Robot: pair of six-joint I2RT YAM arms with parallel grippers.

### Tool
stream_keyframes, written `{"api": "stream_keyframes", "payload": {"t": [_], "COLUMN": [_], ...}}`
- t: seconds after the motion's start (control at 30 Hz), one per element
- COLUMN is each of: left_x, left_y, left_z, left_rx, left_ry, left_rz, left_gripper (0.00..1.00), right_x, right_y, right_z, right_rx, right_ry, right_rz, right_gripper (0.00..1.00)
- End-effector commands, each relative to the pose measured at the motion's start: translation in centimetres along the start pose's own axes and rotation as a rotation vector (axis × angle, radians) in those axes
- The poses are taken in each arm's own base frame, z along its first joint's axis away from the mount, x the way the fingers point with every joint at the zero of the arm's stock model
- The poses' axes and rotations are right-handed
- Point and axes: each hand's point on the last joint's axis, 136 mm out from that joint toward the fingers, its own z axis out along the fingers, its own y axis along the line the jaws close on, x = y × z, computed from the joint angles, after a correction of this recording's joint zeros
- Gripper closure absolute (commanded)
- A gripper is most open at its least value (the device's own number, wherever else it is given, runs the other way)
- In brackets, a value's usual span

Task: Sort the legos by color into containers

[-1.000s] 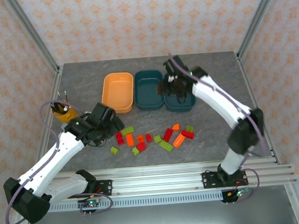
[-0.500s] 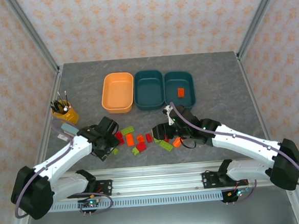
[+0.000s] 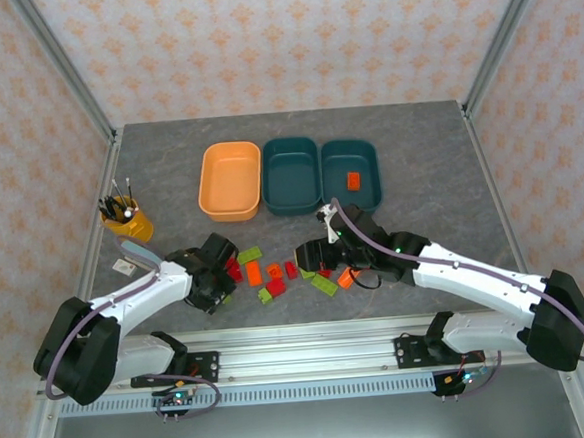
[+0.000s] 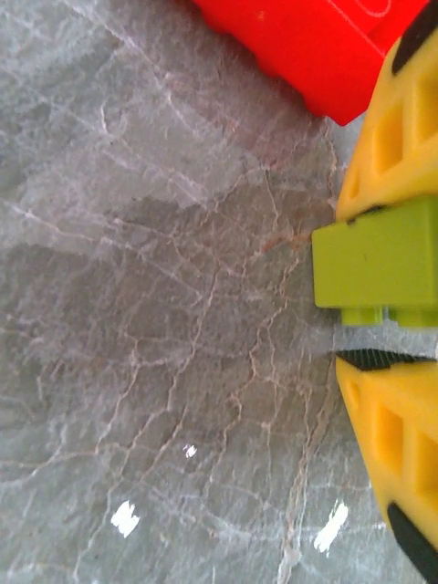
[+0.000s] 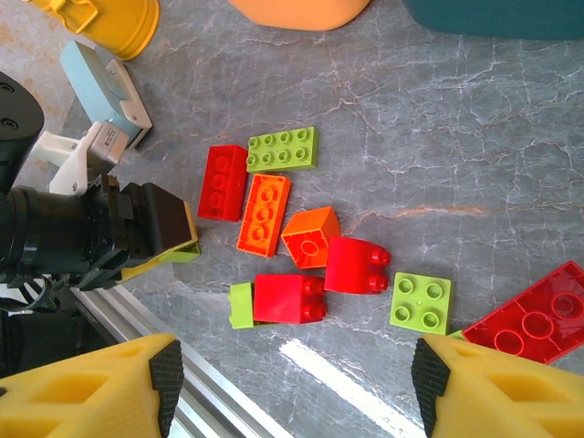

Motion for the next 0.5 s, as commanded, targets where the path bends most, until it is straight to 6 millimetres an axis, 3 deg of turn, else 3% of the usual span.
{"api": "stream_keyframes", "payload": {"t": [0.0,0.13,0.23,0.4,0.47], "left_x": [-0.6,-1.5,-3.1,-6.4,-7.9], "left_y": [-0.4,-0.2,-1.3,-6.0,-8.5], "left_z": [0.1,-2.1,-5.8,-11.4,-12.4], "left_rx": [0.009,0.001,0.041,0.097,0.093], "left_ry": [-0.019,-0.072,-0.157,-0.234,-0.239], "left_rz": [-0.009,0.027,0.074,0.163,0.211], "left_gripper": [0.66,0.71,0.71,0.72,0.72], "right_x": [-1.6,-3.3,-6.3,-12.6,-14.5], "right_y": [1.4,2.5,3.9,4.3,3.8], "right_z": [-0.3,-1.2,-2.9,-5.2,-4.7], "right_rx": [-0.051,-0.069,-0.075,-0.008,0.007], "right_ry": [-0.057,-0.104,-0.199,-0.392,-0.424], "right_rz": [0.011,0.017,0.006,0.055,0.093], "right_gripper": [0.31,0.31,0.31,0.27,0.27]}}
